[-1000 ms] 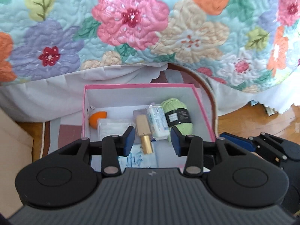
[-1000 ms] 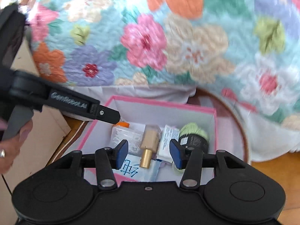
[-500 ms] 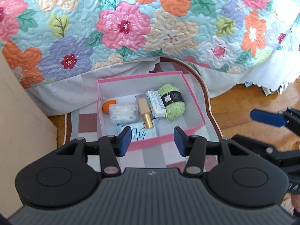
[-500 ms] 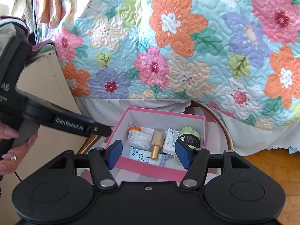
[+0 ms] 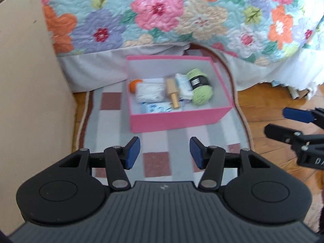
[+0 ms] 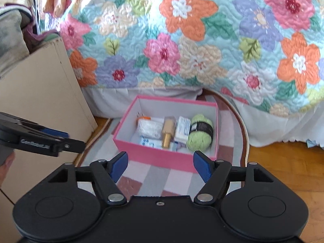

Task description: Organize objects

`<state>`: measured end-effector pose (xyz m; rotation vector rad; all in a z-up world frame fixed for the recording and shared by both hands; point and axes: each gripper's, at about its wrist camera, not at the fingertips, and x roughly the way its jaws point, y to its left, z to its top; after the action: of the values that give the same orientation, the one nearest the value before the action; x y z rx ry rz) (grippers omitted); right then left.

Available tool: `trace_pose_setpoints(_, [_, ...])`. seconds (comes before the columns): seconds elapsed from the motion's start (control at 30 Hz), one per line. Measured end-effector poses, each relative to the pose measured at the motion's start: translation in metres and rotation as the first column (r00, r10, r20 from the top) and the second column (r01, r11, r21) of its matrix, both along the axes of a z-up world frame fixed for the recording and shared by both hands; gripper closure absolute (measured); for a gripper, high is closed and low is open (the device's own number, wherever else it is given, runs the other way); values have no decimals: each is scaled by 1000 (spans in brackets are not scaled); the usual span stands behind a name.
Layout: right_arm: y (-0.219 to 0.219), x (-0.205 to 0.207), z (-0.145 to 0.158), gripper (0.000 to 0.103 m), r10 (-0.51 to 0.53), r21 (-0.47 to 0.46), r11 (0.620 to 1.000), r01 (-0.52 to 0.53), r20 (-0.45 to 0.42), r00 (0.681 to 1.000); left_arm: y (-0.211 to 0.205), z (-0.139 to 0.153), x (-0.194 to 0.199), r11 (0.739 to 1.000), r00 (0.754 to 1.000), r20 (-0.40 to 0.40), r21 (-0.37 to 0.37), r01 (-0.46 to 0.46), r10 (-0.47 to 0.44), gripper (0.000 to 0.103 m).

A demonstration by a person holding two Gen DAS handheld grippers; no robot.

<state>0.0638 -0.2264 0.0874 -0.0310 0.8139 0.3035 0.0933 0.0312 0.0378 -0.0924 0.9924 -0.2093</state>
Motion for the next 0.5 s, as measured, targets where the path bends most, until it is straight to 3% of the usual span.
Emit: trace_pose_setpoints(0.5, [-4,3,-41,25,-102,-74,993,97,-64,993,-17,-50,5,1000,997,-77,15,14,-13,50])
